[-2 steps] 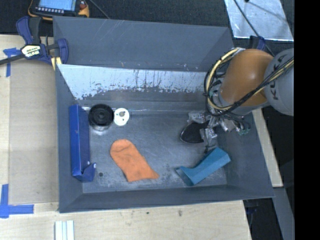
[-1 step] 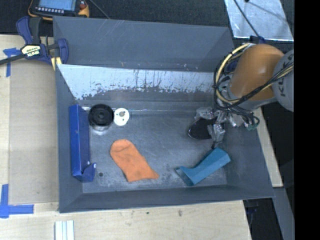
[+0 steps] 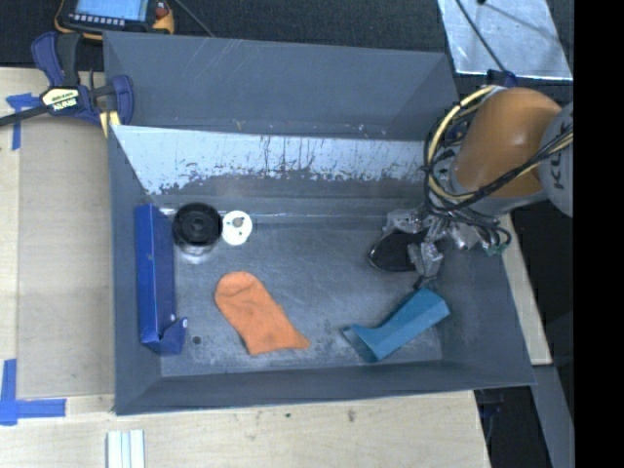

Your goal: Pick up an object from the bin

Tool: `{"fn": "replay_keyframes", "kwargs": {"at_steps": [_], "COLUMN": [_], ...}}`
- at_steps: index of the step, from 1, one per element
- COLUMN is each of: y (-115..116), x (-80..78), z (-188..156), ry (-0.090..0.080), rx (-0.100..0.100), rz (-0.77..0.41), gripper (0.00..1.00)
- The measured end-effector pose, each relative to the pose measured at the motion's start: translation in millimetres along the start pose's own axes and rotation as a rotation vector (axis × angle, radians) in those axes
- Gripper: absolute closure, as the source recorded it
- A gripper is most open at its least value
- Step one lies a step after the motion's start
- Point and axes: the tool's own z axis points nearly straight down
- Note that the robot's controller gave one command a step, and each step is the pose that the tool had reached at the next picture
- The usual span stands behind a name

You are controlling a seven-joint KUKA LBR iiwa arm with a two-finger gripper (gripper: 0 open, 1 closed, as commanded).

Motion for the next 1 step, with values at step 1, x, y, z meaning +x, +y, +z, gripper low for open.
{"fn": "replay_keyframes", "kwargs": {"at_steps": [1], "y": [8.0], "x": [12.7], "z": [-1.0], "ry": [-0.001], "rx": [0.009], "rz": [-0.004], "gripper": [1.0]}}
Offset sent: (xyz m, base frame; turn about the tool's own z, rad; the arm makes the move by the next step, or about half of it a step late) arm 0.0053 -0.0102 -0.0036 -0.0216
